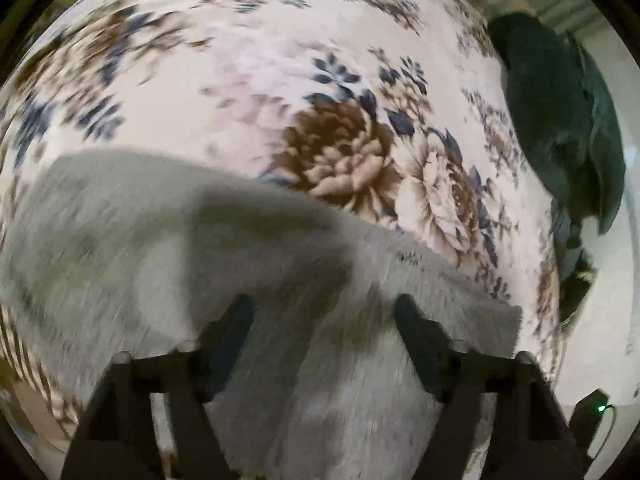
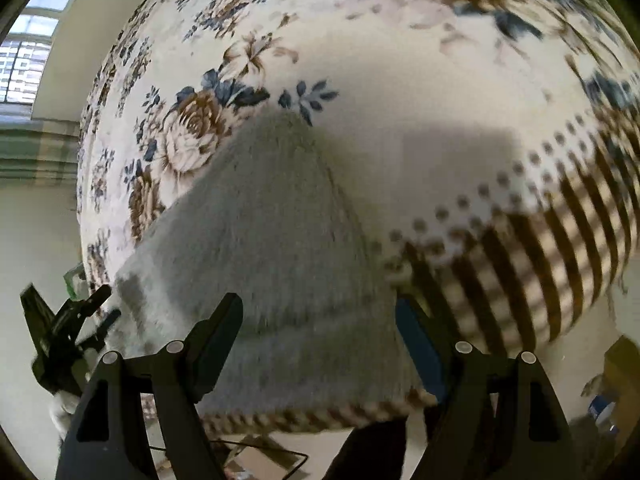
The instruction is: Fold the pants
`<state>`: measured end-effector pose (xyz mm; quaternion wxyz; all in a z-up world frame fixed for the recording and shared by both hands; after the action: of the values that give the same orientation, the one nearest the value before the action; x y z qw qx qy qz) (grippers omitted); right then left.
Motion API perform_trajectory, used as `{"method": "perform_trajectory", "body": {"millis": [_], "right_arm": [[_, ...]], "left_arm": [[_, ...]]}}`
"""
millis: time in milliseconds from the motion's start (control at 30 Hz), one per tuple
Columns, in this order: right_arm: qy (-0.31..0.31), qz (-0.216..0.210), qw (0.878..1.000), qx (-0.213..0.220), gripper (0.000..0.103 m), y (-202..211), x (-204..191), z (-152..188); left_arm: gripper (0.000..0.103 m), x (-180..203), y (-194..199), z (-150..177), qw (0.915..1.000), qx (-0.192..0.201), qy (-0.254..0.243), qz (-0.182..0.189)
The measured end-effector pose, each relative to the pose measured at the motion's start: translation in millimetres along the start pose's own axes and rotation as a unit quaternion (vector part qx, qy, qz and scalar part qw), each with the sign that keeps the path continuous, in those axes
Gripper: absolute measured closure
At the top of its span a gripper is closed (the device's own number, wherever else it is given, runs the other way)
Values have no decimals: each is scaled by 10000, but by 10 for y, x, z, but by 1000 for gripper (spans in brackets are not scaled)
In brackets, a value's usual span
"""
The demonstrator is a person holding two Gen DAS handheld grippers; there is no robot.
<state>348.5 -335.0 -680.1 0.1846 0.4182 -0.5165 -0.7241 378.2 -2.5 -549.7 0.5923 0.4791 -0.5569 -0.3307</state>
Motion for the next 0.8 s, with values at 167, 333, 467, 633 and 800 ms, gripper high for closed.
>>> {"method": "perform_trajectory", "body": {"millis": [167, 333, 467, 633, 800], "right_arm": [[-372, -389, 9983, -203, 22, -75, 56, 349], [-123, 267, 9990, -330, 22, -349, 98, 516], [-453, 890, 9936, -531, 22, -520, 341, 554], [-95, 971, 9941, -478, 22, -398, 112, 532], [280, 698, 9967, -295, 22, -179, -343, 569]], "left_arm": [[30, -235, -8, 538, 9988, -302, 360, -152], [39, -267, -350, 955, 9961, -660, 154, -564], [52, -384, -503, 907, 9957, -593, 226, -668], [52, -410, -125, 690, 9981, -64, 607, 68], [9, -764, 541, 649, 9867, 700, 1270, 741]]}}
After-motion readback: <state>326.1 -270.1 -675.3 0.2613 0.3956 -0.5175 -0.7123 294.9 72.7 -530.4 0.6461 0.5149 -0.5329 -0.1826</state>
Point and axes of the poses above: each gripper's, at about its wrist camera, not at the fingertips, and y roughly against the way its jaws point, x to its right, z to its underside, the point moved 7 cm from there along -y, roughly the way its jaws point, and after that the axes turned 5 degrees about -x, right-handed, at the moved point
